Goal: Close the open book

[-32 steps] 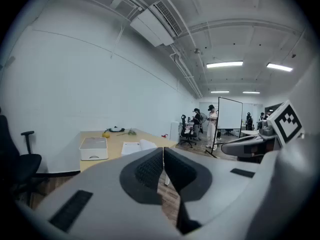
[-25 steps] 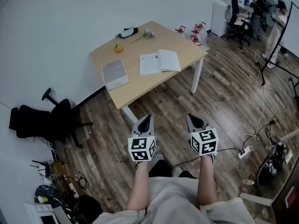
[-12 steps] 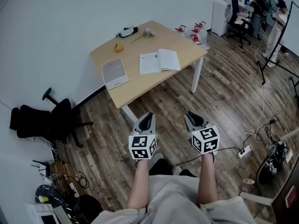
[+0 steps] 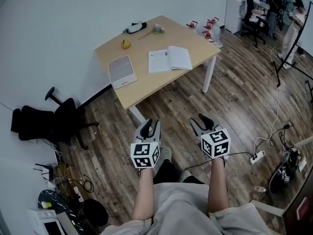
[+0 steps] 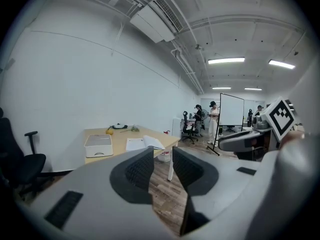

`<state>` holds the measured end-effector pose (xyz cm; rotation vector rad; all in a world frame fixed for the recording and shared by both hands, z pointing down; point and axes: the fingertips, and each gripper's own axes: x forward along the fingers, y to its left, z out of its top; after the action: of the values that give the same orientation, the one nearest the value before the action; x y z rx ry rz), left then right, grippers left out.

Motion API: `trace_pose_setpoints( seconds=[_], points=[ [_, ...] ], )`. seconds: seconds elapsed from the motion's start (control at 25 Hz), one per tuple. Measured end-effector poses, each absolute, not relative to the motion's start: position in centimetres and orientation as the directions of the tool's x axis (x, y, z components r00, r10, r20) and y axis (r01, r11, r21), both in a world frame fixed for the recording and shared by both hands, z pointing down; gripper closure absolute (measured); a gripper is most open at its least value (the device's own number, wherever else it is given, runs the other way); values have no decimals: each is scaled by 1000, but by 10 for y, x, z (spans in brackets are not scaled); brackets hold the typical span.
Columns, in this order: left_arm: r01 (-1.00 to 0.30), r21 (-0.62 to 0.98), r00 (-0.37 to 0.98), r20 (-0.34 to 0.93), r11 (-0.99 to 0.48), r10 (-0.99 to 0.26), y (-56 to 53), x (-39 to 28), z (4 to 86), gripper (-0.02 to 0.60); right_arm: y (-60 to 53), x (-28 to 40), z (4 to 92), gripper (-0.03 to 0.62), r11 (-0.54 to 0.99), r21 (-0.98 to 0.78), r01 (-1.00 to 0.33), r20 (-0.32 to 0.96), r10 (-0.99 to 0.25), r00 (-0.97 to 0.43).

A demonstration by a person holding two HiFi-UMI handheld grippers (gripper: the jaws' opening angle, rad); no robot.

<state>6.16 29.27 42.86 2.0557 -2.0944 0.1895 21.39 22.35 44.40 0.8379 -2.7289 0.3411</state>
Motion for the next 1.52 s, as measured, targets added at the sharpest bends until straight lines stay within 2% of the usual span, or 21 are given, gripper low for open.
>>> trace_pose_setpoints(
  seconds=[0.36, 0.56, 0.76, 1.52],
  points=[
    [-998, 58, -26, 228, 40, -973, 241, 13, 426, 449, 182, 169, 466, 411, 815, -159, -558, 380, -471, -796],
    [-996, 88, -11, 207, 30, -978, 194, -9, 422, 449, 140, 148, 464, 411, 793, -205, -573, 365, -481, -797],
    [-993, 120, 44, 222, -17, -974, 139, -19, 434, 449, 97, 122, 477, 411, 802, -183, -569, 426, -457, -781],
    [-971, 173, 206, 251, -165, -946, -22, -115, 442, 449, -48, 19, 473, 411, 729, -198, -655, 457, -522, -720]
  ],
)
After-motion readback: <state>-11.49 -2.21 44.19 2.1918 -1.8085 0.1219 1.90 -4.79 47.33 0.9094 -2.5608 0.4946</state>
